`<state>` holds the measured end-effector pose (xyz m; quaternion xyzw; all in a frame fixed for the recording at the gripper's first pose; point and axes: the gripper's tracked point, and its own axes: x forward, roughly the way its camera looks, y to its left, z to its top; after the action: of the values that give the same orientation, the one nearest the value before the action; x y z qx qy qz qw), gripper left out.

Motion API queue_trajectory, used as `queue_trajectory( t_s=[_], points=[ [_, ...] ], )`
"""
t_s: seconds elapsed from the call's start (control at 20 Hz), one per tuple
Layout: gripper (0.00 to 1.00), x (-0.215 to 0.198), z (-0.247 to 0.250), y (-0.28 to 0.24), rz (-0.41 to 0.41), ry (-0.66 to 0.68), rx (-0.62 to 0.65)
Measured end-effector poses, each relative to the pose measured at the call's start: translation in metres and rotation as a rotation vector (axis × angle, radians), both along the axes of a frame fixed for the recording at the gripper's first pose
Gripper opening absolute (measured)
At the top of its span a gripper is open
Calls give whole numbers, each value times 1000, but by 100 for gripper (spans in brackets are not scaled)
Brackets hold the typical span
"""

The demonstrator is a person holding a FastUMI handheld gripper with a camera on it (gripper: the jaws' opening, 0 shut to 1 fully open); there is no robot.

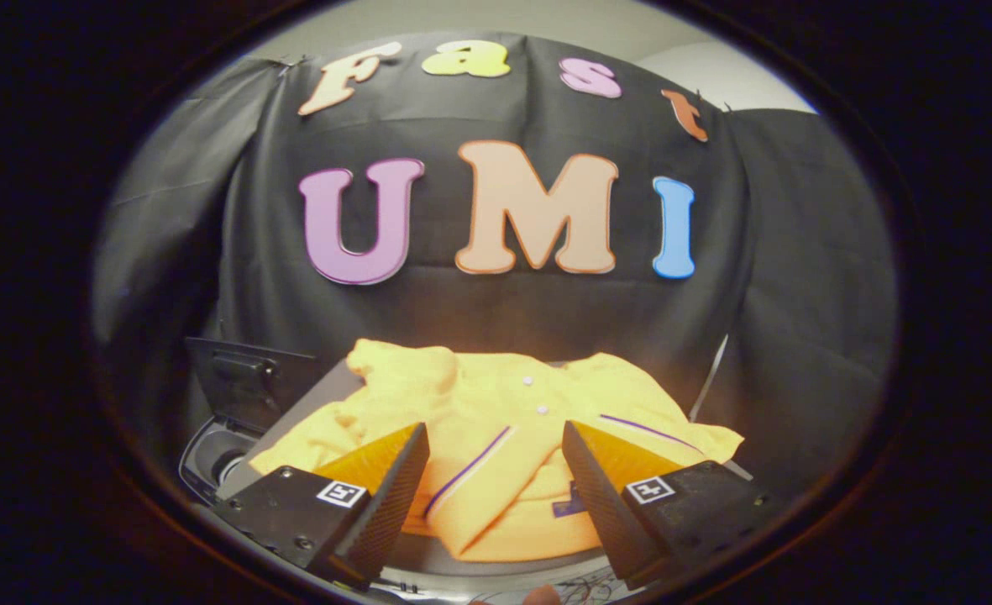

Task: Put the clothes into the washing machine and then close the washing machine lid.

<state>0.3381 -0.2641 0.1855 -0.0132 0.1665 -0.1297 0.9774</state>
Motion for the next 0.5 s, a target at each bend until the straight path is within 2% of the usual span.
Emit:
queue_trajectory(
  t_s=[0.15,0.3,0.4,0.5],
  points=[
    [96,15,-20,-17,-32,104,45],
    [88,22,-21,-16,-2,127,-18],
    [76,23,-22,-6,36,131,-54],
    [40,24,-21,-5,53,151,-130]
  ],
)
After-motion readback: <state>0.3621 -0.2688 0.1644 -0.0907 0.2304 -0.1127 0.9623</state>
